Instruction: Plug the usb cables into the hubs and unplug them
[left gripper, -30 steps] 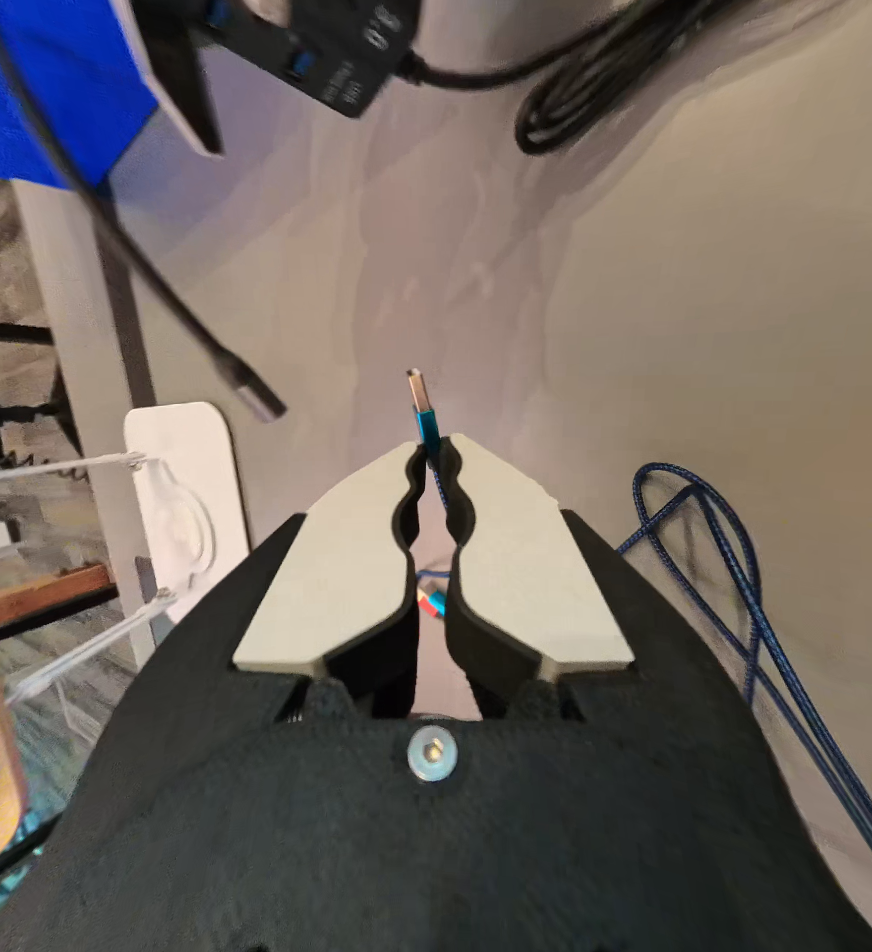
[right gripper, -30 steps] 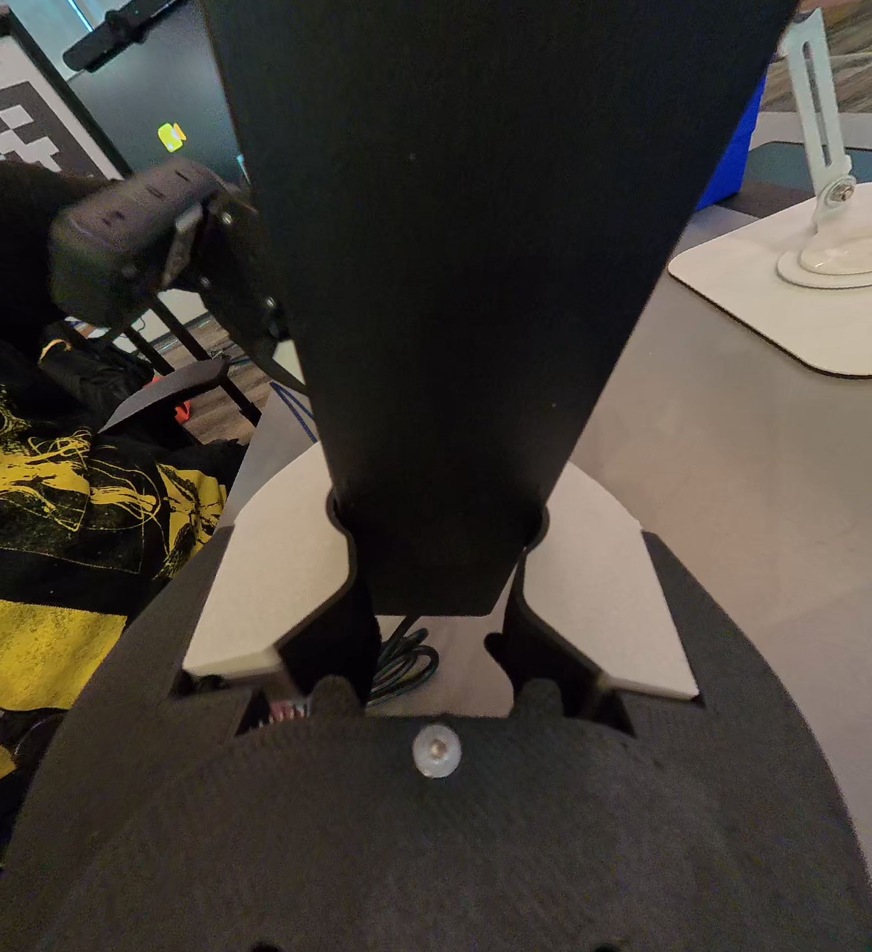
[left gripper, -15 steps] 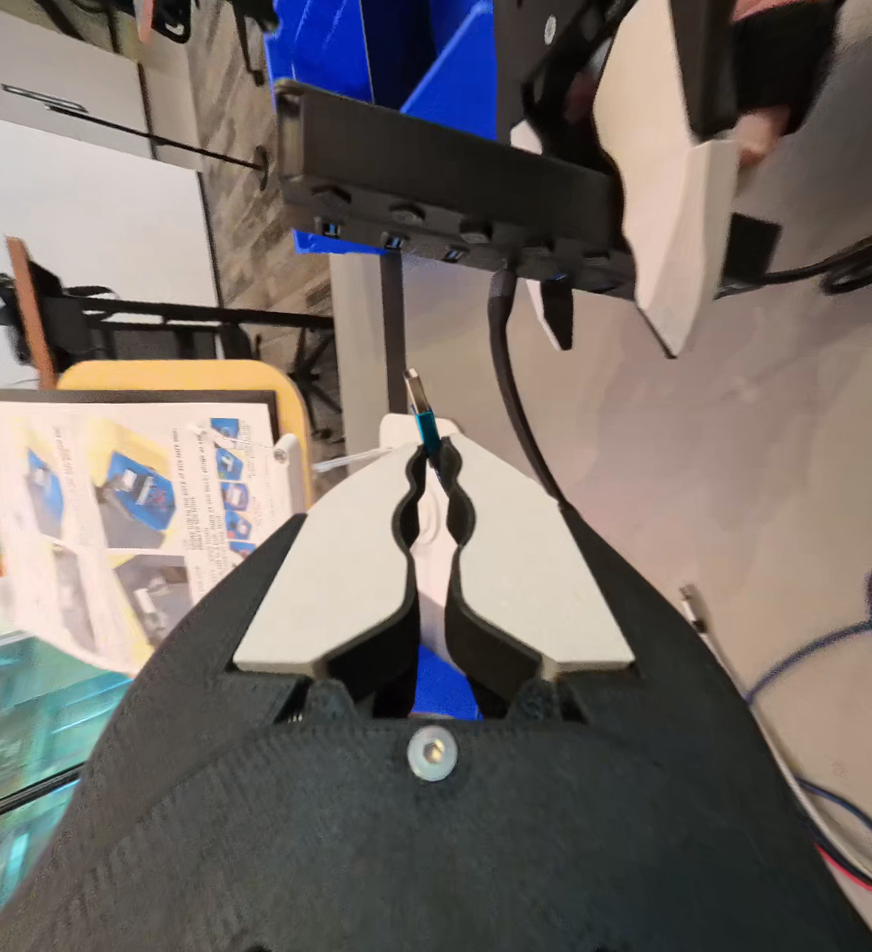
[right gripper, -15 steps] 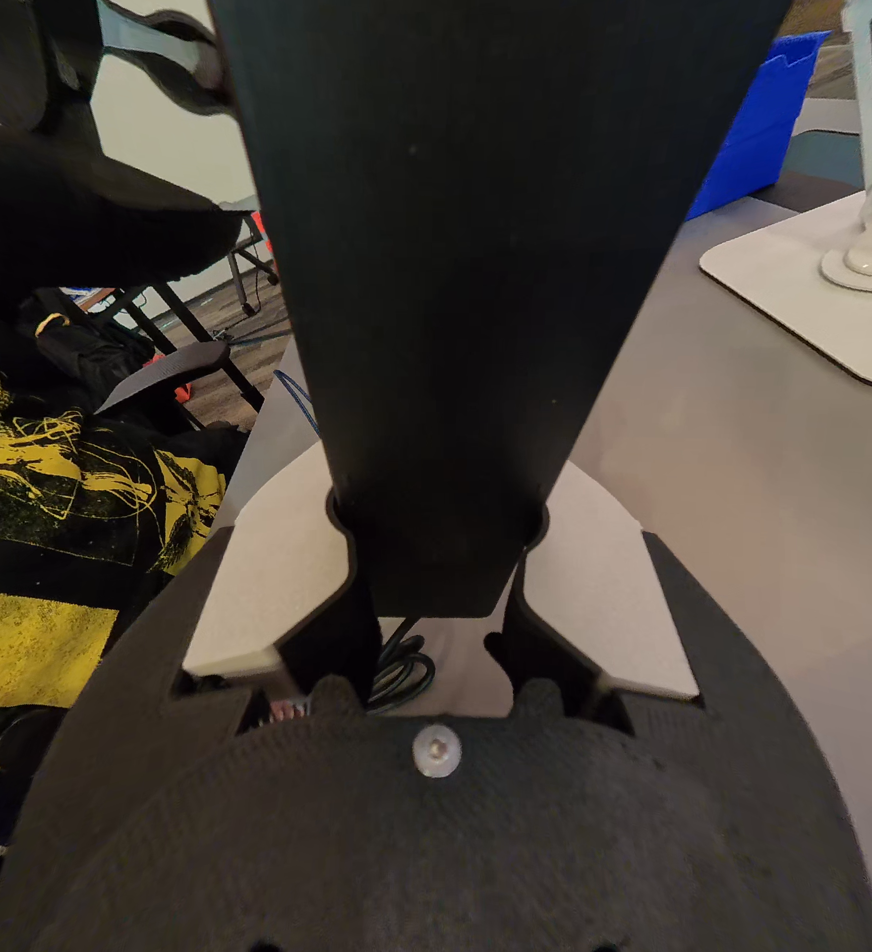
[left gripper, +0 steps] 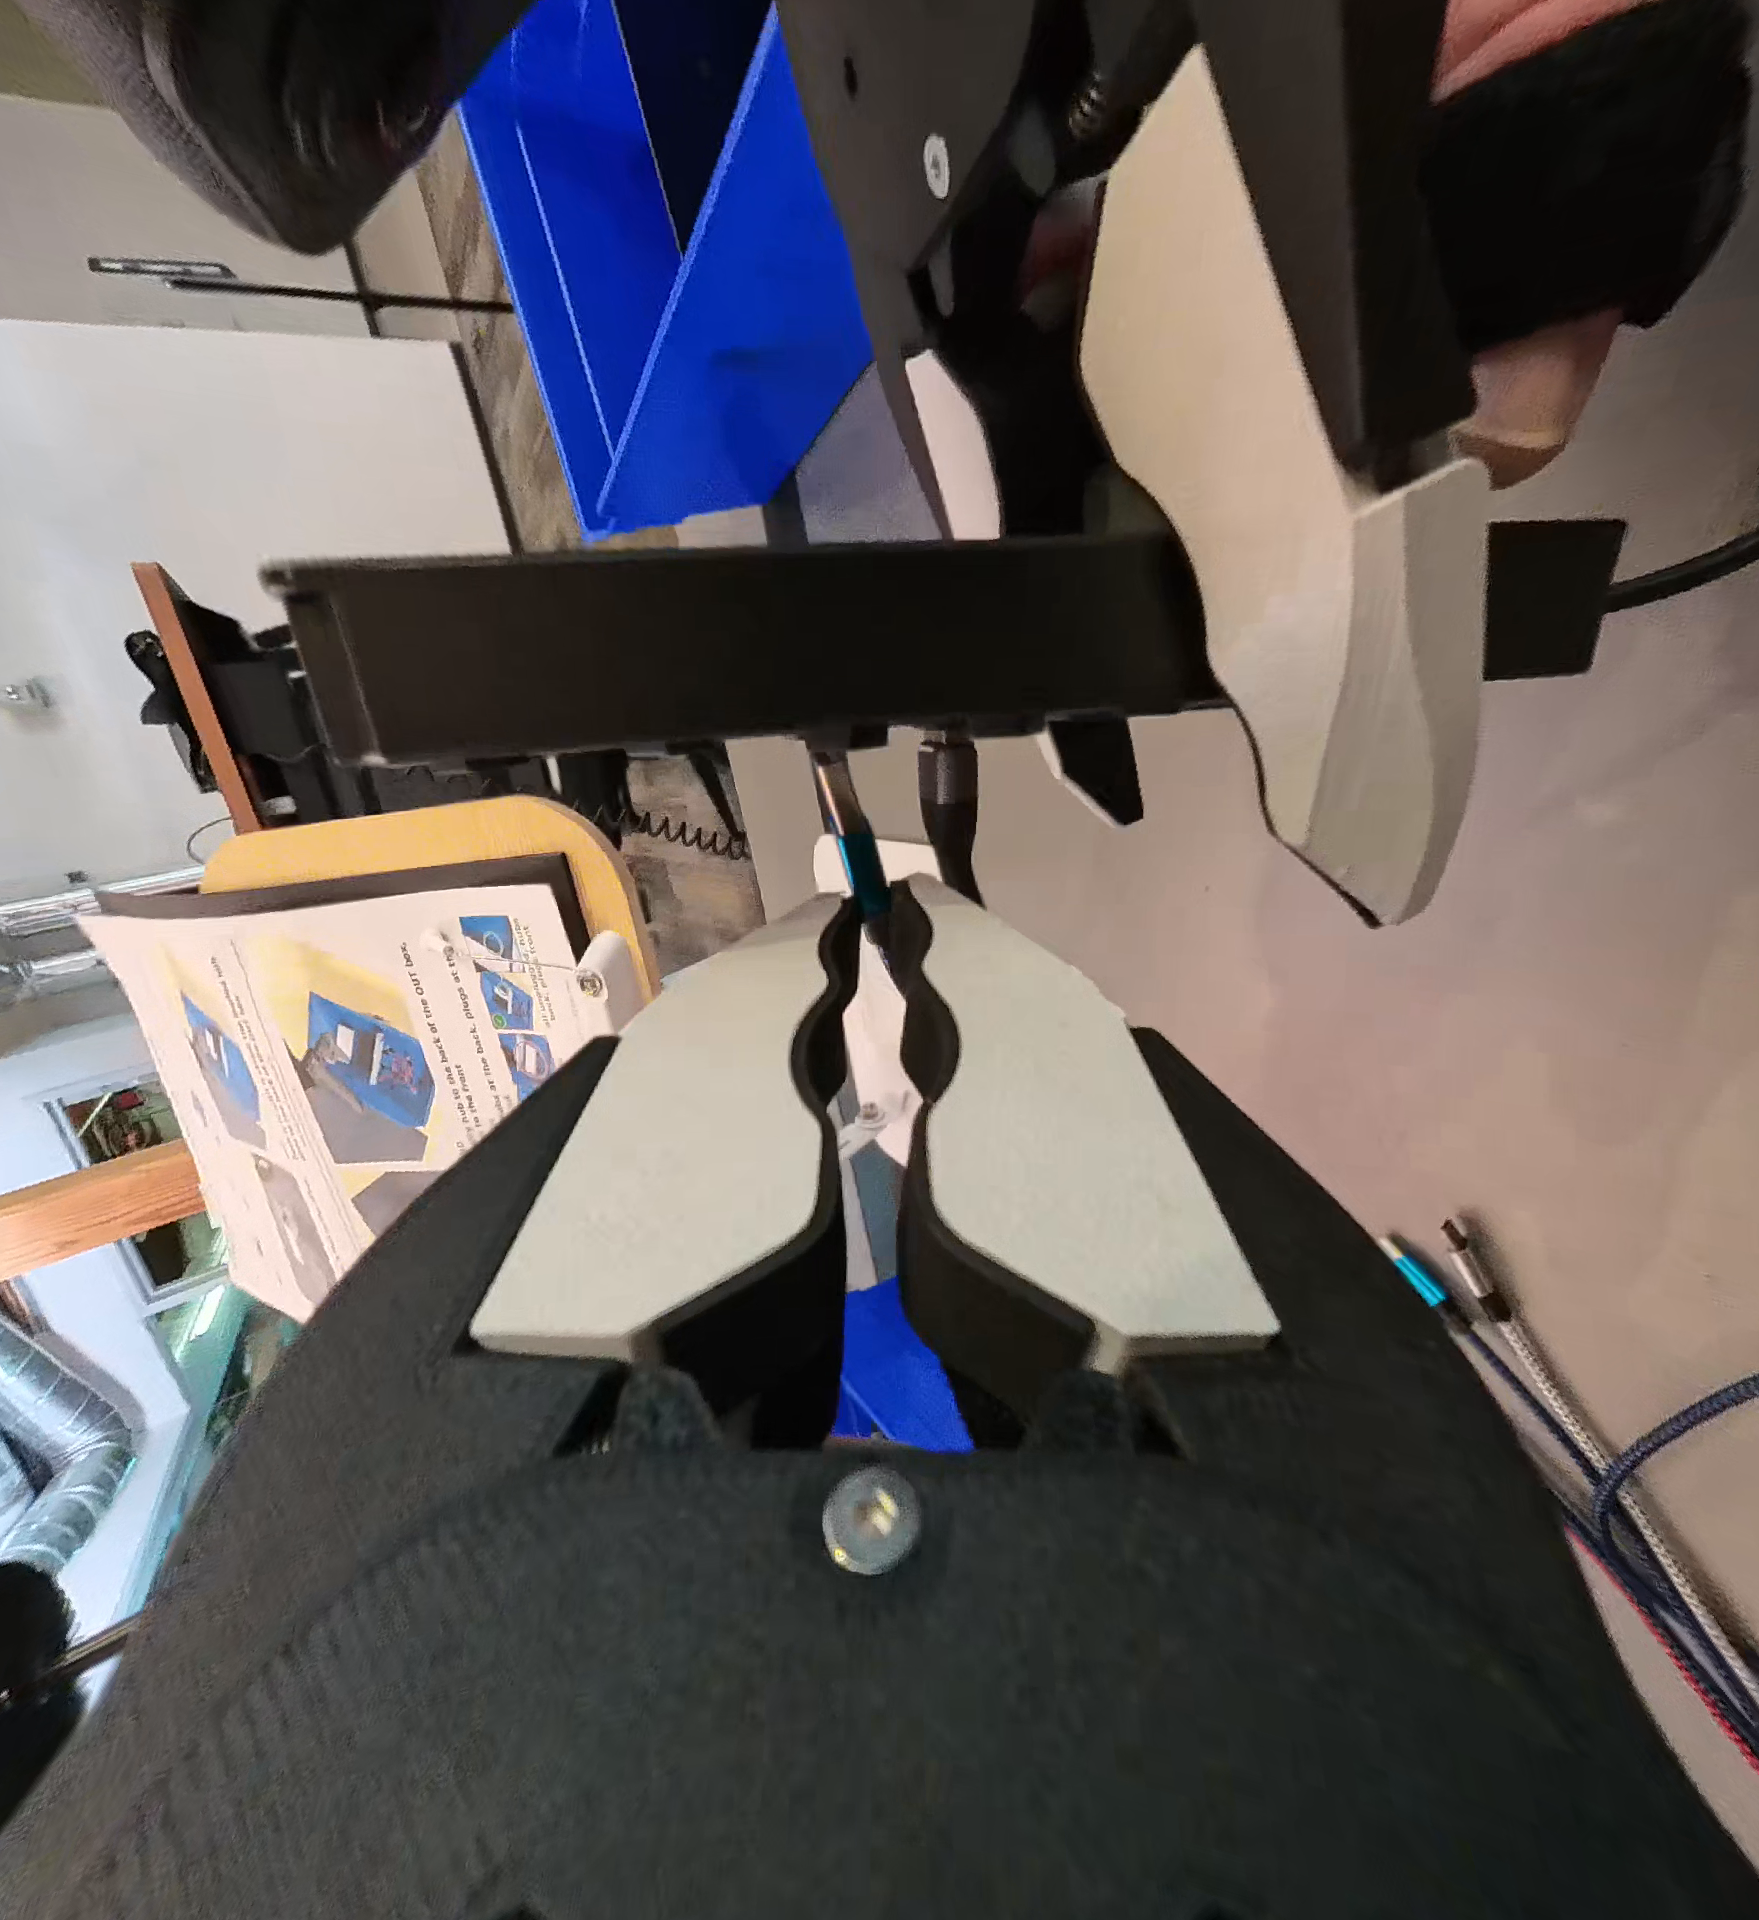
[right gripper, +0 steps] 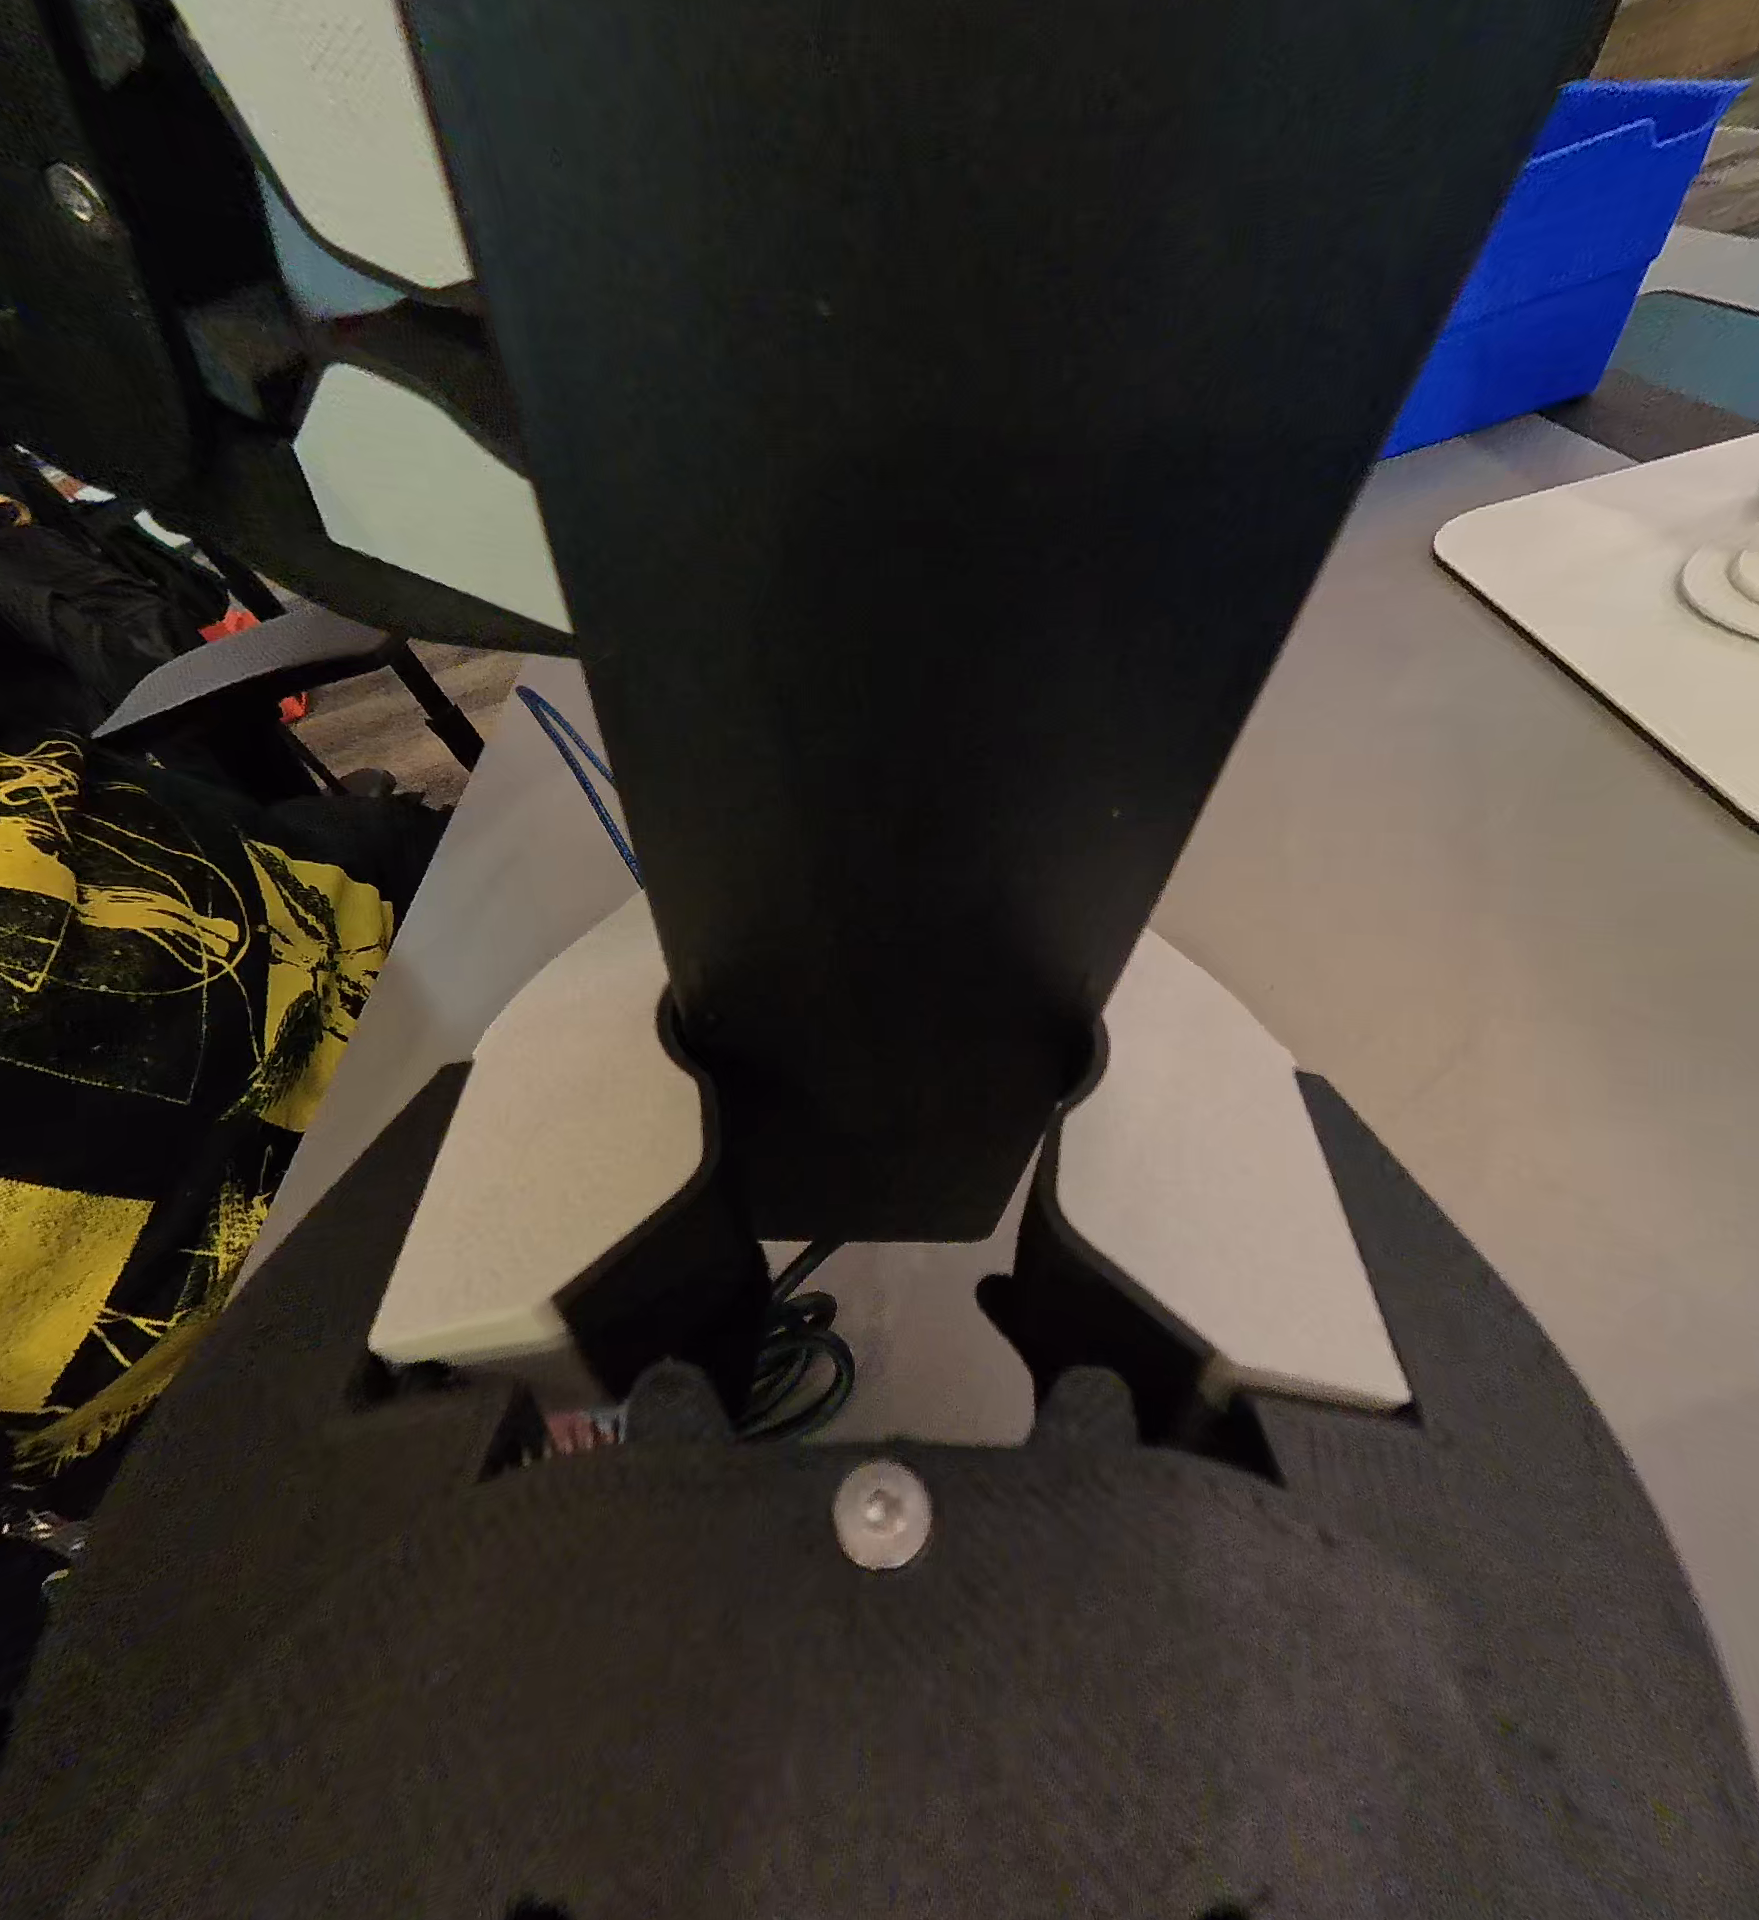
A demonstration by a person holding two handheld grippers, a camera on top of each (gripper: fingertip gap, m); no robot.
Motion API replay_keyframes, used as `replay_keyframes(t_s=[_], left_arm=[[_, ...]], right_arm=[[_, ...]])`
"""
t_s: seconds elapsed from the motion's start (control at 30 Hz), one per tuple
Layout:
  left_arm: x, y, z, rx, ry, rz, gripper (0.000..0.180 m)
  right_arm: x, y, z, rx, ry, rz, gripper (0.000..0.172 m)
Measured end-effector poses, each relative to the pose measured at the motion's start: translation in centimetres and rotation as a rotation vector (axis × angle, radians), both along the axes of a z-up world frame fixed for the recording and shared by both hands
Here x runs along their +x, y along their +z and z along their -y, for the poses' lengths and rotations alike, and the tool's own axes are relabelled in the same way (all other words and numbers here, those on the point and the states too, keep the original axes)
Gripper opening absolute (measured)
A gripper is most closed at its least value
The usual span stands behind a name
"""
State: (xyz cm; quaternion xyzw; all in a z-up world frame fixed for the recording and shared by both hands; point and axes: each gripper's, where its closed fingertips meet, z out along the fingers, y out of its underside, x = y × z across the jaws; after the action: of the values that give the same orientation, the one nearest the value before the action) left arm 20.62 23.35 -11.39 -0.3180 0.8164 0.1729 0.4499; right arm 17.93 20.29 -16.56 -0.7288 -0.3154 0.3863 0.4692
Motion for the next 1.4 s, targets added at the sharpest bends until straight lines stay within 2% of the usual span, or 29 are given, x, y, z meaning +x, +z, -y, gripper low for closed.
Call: replay_keyframes(t_s=[0.47, 1.4], left_arm=[[0.1, 0.0, 0.3, 0.109, -0.015, -0.066, 0.006], [-0.3, -0.1, 0.8, 0.183, -0.027, -0.145, 0.005]], right_arm=[[-0.3, -0.7, 0.1, -0.039, -0.004, 0.049, 0.064], [-0.6, -1.4, 0.4, -0.119, -0.004, 0.12, 0.063]])
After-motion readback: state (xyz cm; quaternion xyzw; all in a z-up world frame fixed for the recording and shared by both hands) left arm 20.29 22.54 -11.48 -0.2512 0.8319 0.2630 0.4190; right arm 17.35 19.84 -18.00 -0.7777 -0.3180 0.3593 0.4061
